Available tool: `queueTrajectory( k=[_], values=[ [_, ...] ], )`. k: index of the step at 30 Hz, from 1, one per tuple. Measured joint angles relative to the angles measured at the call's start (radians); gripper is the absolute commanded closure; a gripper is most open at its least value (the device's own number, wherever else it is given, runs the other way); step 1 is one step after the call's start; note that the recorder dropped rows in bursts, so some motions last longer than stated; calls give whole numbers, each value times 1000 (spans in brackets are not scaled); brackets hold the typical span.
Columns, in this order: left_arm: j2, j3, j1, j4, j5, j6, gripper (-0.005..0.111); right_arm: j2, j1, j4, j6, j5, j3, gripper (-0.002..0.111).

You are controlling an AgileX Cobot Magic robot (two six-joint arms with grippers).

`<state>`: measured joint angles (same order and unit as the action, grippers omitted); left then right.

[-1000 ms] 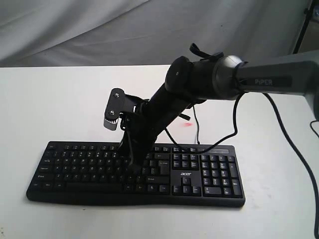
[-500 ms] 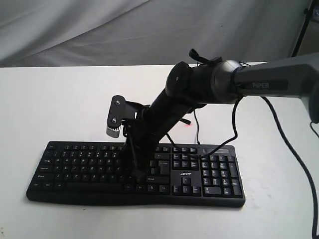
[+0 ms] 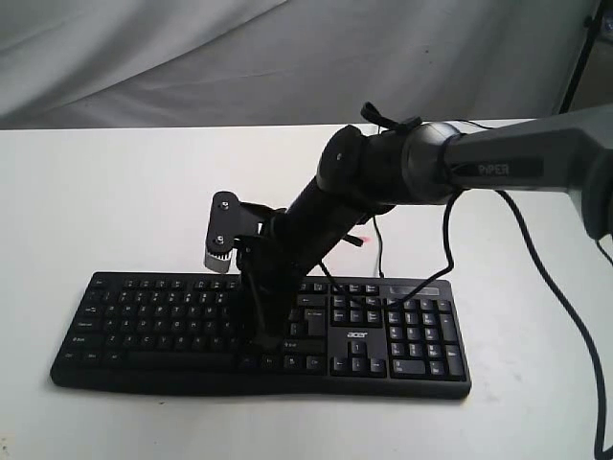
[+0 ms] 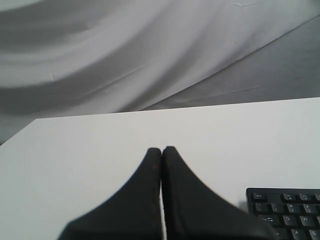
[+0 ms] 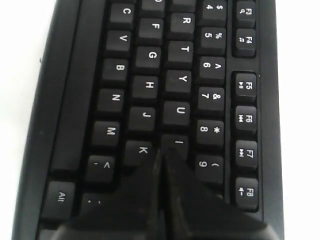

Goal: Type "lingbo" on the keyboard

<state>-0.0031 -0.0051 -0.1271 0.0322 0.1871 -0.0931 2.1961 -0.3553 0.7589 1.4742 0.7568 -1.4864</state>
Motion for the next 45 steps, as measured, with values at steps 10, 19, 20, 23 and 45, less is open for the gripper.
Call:
queueTrajectory(
  k=[10,19,20,23,45],
  values=[
    [0,0,0,0,0,0,106,1,0,-2,2,2,0,108],
    [0,0,0,0,0,0,106,13,0,-4,5,-8,0,108],
    [0,0,0,0,0,0,106,13,0,-4,5,-8,0,108],
    [0,0,0,0,0,0,106,13,0,-4,5,-9,0,108],
    [0,0,0,0,0,0,106,-35,0,20,3,-34,0,108]
  ],
)
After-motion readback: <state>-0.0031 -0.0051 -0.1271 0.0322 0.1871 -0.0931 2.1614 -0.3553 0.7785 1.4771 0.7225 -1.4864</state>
